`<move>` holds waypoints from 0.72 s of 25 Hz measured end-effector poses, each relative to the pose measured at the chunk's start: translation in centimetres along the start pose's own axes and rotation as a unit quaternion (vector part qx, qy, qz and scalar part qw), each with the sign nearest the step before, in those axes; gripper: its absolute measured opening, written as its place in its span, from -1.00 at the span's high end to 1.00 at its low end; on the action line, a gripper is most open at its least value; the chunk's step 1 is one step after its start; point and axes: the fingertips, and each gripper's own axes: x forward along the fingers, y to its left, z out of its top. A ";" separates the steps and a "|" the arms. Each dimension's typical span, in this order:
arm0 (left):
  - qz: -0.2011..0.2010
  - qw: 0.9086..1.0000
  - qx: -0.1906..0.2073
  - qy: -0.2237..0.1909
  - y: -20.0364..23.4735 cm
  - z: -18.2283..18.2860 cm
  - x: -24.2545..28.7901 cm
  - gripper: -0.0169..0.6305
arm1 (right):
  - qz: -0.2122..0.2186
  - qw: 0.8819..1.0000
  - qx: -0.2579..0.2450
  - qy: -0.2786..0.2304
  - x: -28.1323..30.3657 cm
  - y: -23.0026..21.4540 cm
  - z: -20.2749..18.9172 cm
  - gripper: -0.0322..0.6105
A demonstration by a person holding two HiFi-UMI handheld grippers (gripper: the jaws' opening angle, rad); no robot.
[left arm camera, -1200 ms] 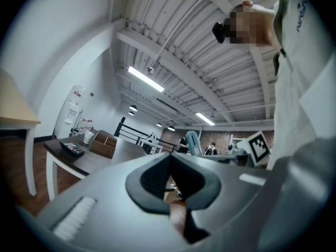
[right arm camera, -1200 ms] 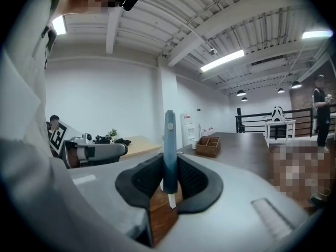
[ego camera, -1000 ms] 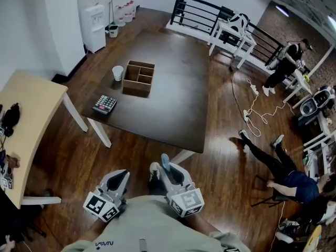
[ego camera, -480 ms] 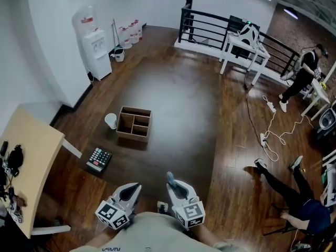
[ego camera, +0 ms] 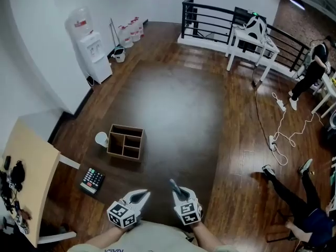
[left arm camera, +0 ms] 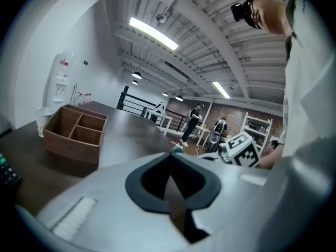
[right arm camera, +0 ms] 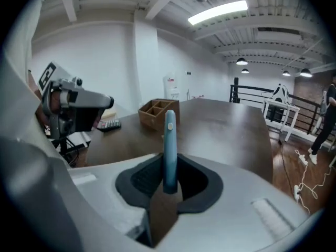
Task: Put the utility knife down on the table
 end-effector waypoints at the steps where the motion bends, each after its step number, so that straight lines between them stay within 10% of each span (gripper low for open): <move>1: -0.003 1.000 -0.001 0.008 0.0 -0.2 0.5 0.94 | 0.002 1.000 -0.009 0.027 0.5 -0.3 -1.3 0.67; 18: -0.027 0.998 0.002 0.054 0.7 -0.5 5.1 0.94 | 0.041 0.984 -0.041 0.167 3.7 0.4 -8.6 0.67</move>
